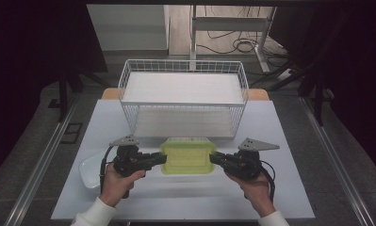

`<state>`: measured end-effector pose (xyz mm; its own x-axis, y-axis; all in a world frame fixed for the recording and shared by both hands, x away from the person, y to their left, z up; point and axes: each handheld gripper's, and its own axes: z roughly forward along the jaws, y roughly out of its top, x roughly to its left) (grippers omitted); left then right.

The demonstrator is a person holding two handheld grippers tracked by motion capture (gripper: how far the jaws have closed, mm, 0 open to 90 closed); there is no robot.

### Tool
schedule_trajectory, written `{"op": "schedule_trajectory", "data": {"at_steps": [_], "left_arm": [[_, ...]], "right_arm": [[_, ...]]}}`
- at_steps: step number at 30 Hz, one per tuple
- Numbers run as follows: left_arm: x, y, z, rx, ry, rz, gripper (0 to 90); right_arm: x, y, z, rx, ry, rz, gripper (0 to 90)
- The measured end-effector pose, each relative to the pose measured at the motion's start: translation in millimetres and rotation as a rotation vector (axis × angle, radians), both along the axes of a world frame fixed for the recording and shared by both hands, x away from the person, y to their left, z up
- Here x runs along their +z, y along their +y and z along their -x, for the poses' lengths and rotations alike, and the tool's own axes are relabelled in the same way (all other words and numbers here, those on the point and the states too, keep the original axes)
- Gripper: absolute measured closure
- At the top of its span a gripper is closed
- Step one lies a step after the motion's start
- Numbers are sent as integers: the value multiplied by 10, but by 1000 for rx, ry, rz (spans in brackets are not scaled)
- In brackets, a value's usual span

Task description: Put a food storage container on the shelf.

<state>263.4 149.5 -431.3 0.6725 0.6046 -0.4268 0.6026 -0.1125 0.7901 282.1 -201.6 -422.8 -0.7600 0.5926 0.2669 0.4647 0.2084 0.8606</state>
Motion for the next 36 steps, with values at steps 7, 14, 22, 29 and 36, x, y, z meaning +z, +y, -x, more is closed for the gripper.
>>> {"op": "schedule_trajectory", "data": {"at_steps": [7,14,22,29,36], "left_arm": [[164,23,-54,-15,-46,1,785],[299,77,-133,-12,-58,12,783],[564,135,-191,-10,-109,35,783],[788,153,-295,-3,-142,40,784],[939,157,-435,5,-152,42,785]], "right_arm": [[101,-4,-15,6,-43,-6,786],[196,35,-110,16,-63,-13,785],[527,89,-177,27,-120,5,786],[780,113,-281,30,-157,6,786],[932,122,-406,21,-175,4,786]]}}
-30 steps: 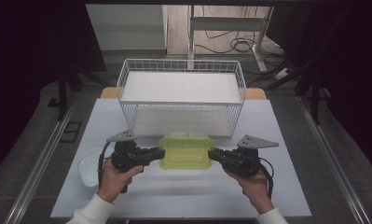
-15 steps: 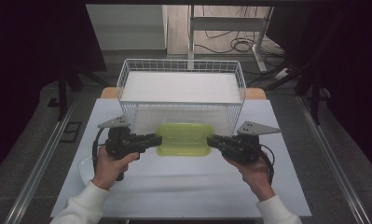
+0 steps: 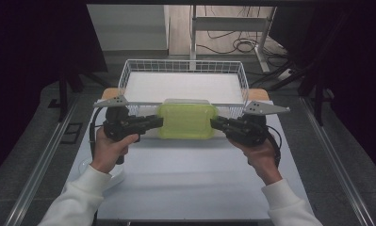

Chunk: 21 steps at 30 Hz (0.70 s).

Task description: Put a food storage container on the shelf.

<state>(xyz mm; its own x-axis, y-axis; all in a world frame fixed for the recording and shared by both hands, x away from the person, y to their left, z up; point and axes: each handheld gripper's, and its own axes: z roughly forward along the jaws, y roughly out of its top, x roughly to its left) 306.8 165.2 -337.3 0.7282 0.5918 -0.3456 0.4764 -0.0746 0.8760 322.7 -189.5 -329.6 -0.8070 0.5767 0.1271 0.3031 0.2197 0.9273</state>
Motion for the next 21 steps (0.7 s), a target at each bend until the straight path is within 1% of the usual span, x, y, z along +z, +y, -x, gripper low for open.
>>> {"op": "schedule_trajectory", "data": {"at_steps": [7,11,14,18,21], "left_arm": [[160,18,-190,-7,-3,12,785],[251,17,-303,-2,-7,3,786],[294,21,-394,0,-5,-8,787],[310,49,-530,0,19,-1,788],[313,68,-617,5,31,4,789]], "right_arm": [[170,10,-169,-1,0,-10,788],[259,14,-288,-7,11,-17,789],[302,30,-378,-16,20,-10,789],[326,54,-499,-20,31,-9,790],[332,73,-598,-23,50,-18,791]]}}
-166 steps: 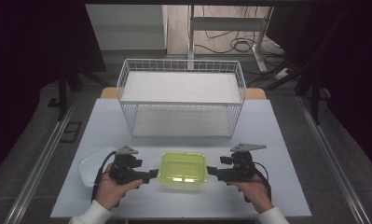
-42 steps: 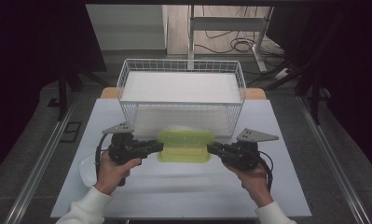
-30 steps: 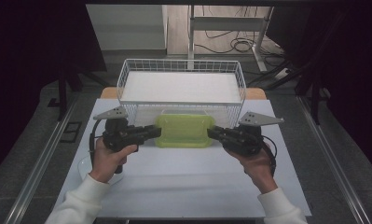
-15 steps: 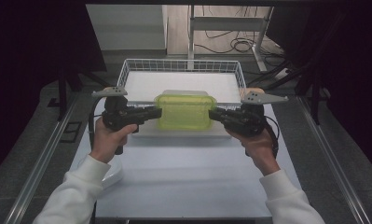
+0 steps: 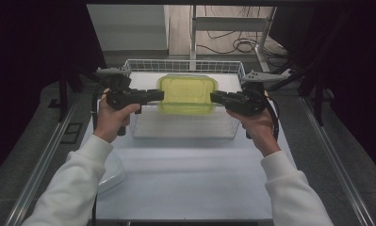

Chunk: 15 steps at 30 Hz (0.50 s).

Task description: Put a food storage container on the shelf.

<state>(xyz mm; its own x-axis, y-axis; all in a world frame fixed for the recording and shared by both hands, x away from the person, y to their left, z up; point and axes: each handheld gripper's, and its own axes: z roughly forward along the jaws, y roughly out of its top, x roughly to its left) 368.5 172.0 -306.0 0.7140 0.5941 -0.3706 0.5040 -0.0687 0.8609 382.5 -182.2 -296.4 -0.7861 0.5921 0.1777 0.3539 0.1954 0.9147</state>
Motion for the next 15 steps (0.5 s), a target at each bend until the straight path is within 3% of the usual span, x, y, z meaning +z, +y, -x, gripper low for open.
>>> {"op": "schedule_trajectory", "data": {"at_steps": [6,15], "left_arm": [[-43,30,-219,12,45,14,790],[-206,94,-524,27,148,59,795]], "right_arm": [[-33,21,-232,-3,51,-34,793],[-123,79,-558,-19,141,-61,794]]}}
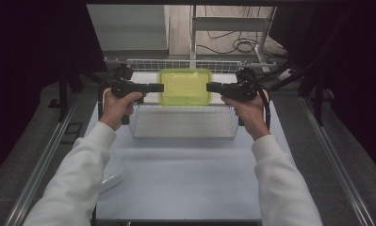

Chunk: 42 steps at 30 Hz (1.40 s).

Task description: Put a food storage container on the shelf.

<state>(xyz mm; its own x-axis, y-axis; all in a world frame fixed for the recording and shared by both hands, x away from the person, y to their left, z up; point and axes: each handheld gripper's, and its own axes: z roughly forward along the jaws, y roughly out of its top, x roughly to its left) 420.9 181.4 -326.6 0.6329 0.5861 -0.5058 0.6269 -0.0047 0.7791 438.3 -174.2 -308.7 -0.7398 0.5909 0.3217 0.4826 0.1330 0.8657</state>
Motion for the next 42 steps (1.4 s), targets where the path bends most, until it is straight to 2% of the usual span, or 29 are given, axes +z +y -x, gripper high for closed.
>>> {"op": "schedule_trajectory", "data": {"at_steps": [6,12,15,18,22,27,32,38,40,42], "left_arm": [[-48,2,-124,19,42,-8,799],[-48,16,-231,29,88,23,797],[-66,37,-314,34,130,58,791],[-84,58,-382,29,154,83,785],[-110,85,-475,35,208,128,781],[-152,95,-596,66,281,187,781],[-204,102,-679,91,333,221,773],[-246,109,-717,95,351,241,753],[-243,87,-714,105,348,225,726],[-236,75,-705,124,327,197,668]], "right_arm": [[-52,44,-132,-21,74,8,794],[-69,52,-228,-48,121,-16,792],[-77,54,-286,-63,156,-45,788],[-71,75,-337,-82,167,-42,781],[-83,93,-408,-107,189,-58,771],[-119,100,-506,-149,268,-100,753],[-168,122,-595,-194,346,-122,725],[-216,123,-645,-214,379,-161,712],[-217,125,-644,-216,379,-162,709],[-219,128,-632,-222,362,-154,691]]}}
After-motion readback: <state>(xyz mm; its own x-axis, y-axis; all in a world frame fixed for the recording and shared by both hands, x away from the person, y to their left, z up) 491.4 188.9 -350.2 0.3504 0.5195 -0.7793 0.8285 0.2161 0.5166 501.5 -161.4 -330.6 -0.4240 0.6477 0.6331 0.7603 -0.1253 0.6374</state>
